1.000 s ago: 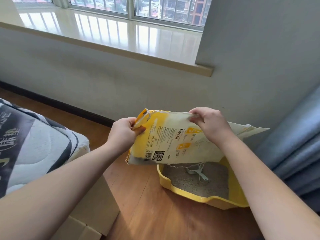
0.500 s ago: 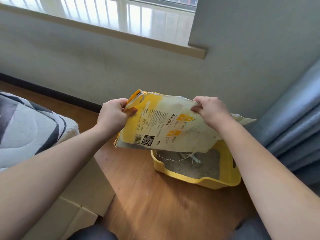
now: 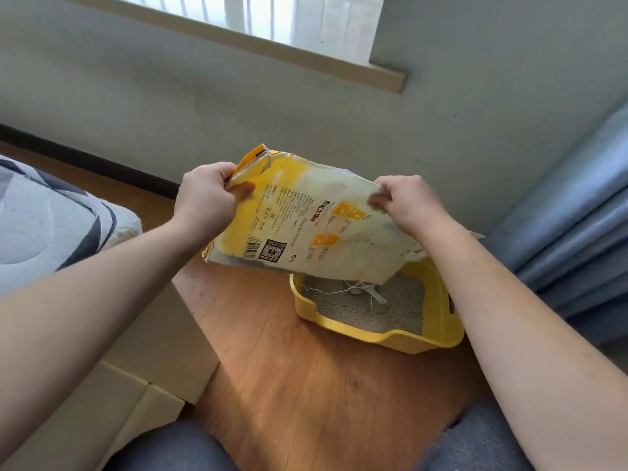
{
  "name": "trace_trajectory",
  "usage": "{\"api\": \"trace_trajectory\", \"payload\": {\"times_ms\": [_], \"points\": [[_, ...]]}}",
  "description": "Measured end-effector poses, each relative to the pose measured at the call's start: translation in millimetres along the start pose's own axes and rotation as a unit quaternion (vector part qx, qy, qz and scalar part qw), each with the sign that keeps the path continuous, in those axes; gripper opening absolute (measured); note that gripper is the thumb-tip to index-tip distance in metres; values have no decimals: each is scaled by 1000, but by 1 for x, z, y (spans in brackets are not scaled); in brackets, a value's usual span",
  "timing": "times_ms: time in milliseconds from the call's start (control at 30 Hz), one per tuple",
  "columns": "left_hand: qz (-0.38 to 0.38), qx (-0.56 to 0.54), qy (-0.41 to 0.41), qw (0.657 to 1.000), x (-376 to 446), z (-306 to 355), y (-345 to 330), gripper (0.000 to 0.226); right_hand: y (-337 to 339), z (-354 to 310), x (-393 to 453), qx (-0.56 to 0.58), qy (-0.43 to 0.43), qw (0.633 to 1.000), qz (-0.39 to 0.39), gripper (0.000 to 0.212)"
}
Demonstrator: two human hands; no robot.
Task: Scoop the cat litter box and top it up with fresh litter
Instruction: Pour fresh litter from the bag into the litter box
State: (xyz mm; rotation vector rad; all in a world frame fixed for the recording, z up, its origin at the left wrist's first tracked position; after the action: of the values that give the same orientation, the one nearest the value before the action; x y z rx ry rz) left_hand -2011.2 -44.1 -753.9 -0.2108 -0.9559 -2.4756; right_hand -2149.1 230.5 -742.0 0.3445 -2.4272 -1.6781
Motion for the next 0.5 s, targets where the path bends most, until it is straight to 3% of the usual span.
{"api": "trace_trajectory", "payload": {"times_ms": [500], "points": [[22, 3, -38, 999, -1, 10, 1, 17, 2, 2, -3, 13, -11, 1000, -21, 24]]}}
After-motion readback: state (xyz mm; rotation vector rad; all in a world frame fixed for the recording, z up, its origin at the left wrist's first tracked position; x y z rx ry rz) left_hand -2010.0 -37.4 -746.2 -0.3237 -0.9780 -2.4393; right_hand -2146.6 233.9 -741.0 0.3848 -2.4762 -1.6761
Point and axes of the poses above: each hand's wrist, its own x-axis towards the middle knuckle, its own y-axis out of the back of the hand, z = x × y, the point moved 5 cm from there along x, towards the middle knuckle, and after that the axes turned 9 degrees about -y, right-handed, at the moved point
